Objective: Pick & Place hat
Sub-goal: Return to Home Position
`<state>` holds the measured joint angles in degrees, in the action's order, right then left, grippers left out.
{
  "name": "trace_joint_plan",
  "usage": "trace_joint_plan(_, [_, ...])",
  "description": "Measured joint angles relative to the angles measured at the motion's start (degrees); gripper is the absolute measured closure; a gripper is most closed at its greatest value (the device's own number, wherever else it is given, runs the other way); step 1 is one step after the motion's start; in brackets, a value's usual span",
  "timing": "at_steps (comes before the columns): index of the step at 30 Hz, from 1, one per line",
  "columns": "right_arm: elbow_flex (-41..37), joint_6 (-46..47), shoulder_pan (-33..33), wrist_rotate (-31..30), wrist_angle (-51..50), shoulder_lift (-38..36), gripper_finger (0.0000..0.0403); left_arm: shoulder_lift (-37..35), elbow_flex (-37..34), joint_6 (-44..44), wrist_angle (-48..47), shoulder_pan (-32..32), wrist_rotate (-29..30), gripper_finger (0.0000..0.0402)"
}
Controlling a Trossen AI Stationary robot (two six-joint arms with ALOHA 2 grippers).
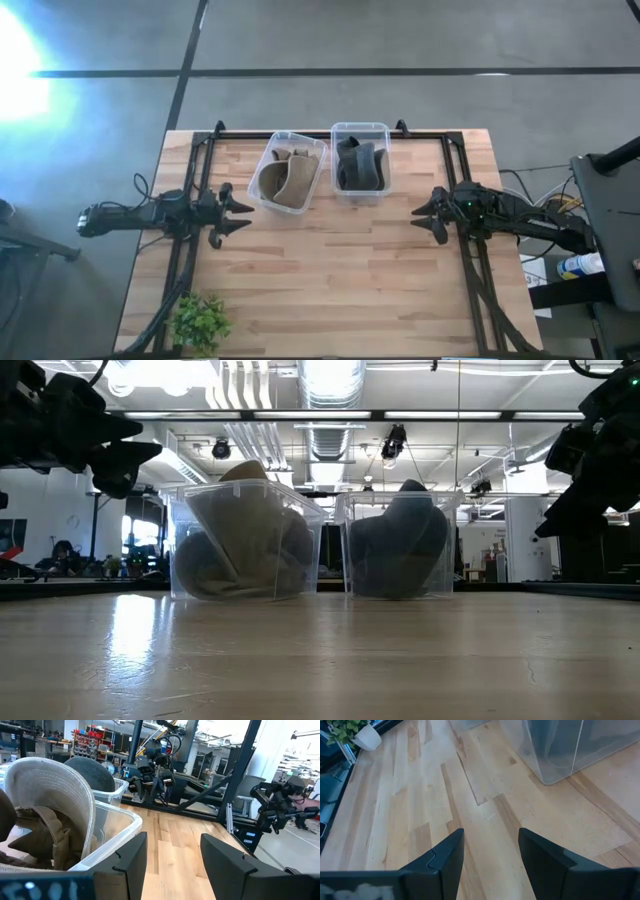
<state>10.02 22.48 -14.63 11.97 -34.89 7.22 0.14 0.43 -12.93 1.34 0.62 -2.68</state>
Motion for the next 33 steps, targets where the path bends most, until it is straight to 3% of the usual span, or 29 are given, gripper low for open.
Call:
trace_joint_plan(14, [0.02, 0.00, 0.34, -0.47, 2.10, -0.13, 0.0220, 0.00, 0.00, 0.02, 0.09, 0.00, -0.06, 0.0223])
trace_joint_plan(23, [-4.59, -5.44, 9.11, -2.94, 27.29, -2.73, 0.0220, 0.00, 0.00, 0.03, 0.13, -0.01, -0.09, 0.0223])
trace_joint_plan(33, [-6.85, -18.70, 14.65, -3.01, 36.15, -3.49, 0.0220, 0.00, 0.00, 0.04, 0.15, 0.00, -0.09, 0.0223])
